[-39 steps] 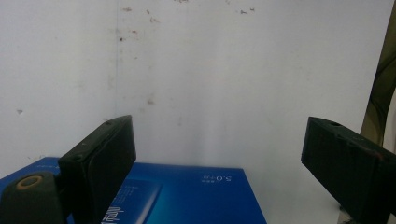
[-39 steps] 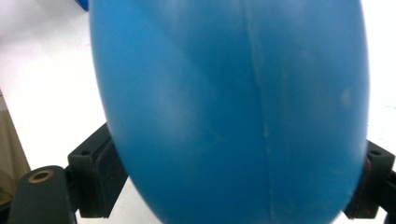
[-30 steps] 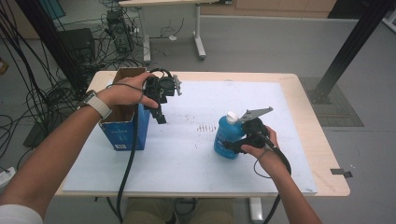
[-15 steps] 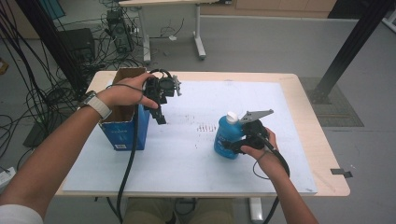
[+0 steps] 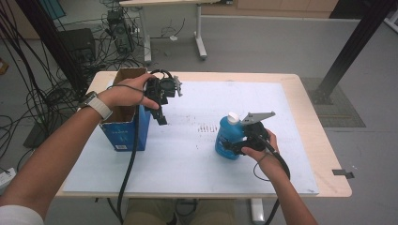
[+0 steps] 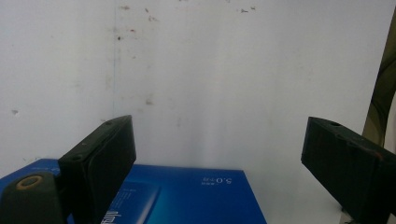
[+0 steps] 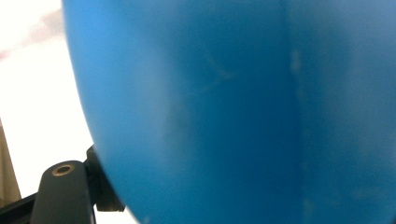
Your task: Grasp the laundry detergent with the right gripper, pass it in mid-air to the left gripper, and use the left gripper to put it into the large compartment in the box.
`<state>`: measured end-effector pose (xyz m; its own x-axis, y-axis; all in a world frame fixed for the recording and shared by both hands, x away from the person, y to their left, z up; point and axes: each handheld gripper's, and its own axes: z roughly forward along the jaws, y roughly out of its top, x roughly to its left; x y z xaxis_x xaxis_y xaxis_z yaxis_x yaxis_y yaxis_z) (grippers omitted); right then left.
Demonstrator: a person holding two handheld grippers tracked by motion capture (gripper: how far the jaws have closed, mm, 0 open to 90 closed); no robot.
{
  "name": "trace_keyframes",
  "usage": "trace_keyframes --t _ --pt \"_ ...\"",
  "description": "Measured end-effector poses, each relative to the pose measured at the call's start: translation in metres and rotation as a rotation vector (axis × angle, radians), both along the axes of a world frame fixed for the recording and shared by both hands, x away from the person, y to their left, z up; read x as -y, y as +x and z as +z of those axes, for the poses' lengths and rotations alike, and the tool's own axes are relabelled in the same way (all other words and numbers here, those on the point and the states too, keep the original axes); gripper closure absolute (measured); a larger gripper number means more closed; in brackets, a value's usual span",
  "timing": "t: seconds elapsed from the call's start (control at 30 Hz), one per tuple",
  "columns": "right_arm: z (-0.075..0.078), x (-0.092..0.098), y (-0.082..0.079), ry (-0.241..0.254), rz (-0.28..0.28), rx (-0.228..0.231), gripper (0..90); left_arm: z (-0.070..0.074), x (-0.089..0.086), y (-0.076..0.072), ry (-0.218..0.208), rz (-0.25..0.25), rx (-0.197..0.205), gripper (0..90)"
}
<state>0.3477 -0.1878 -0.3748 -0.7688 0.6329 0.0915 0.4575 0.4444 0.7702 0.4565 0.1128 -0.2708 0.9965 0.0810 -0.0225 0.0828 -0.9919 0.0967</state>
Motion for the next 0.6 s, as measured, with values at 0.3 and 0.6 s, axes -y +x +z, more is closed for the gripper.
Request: trace_keyframes --t 0.3,0.6 --pt "-0.0026 -0.0003 -0.0004 0.017 0.001 0.016 23.6 -0.0006 -0.0001 0.0000 0.001 0.001 0.000 10.3" --pt "-0.0071 0.0002 -0.0007 0.033 0.000 0.020 25.5 -0.0011 -0.0004 0.0002 -0.003 0.002 -0.002 10.3"
